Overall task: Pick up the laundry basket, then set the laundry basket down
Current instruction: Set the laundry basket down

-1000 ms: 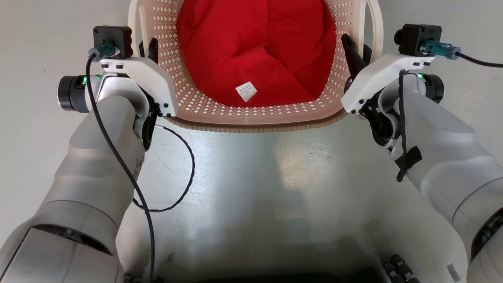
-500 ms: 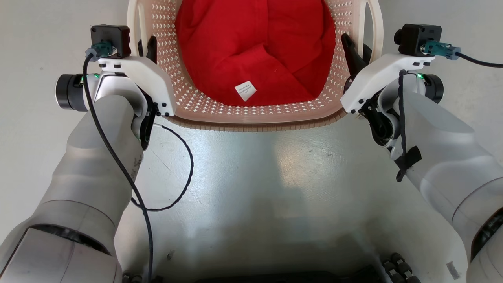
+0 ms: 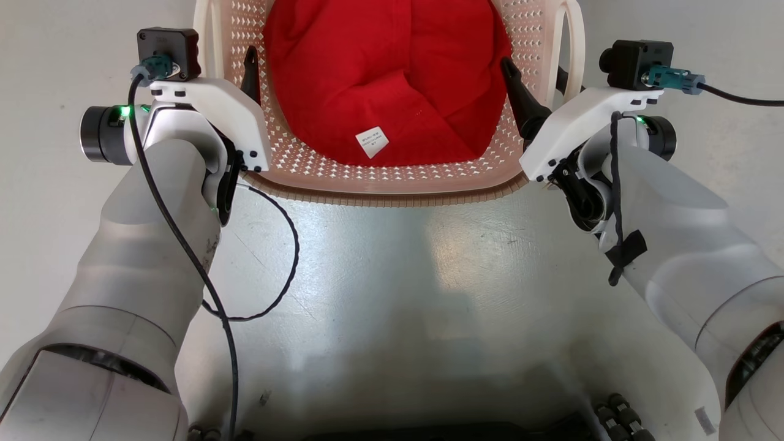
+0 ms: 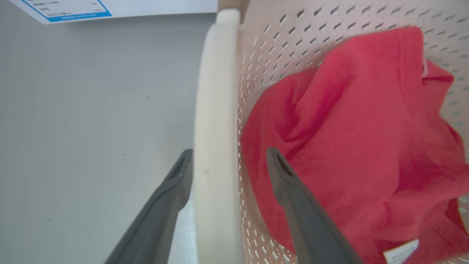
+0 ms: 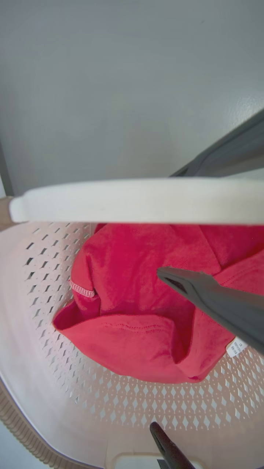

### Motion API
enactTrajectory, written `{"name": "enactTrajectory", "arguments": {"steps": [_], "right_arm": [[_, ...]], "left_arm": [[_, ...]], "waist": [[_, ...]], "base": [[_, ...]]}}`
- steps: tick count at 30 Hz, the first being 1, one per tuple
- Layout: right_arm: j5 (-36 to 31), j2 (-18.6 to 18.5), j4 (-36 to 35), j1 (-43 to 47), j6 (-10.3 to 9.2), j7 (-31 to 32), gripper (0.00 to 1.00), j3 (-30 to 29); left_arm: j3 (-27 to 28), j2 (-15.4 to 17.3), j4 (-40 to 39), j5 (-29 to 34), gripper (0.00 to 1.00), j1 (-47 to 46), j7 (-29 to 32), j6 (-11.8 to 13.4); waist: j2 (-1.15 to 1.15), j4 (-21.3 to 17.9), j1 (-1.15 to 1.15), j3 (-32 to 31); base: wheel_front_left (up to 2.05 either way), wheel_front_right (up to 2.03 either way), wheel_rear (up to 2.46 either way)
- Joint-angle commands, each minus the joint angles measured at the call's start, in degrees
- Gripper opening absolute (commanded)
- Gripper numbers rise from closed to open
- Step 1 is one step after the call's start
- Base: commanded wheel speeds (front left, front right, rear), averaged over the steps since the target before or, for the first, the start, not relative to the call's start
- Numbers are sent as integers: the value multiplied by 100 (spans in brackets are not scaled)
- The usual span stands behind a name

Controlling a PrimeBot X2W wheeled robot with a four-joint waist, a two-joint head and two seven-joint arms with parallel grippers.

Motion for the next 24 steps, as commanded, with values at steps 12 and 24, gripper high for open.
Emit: {"name": "enactTrajectory", "arguments": {"steps": [12,24], "right_arm": [[101,113,149,281,42,-29,100,23],[146,128,300,337,42,-29,100,51]], "left_arm": [[29,210,-16,-68,100,122,9,44],[8,215,-11,-159,100,230,59,48]], "waist": [[0,-37,0,-103],[0,-43,0,-330]], "base": [[0,0,0],[0,0,0]]}}
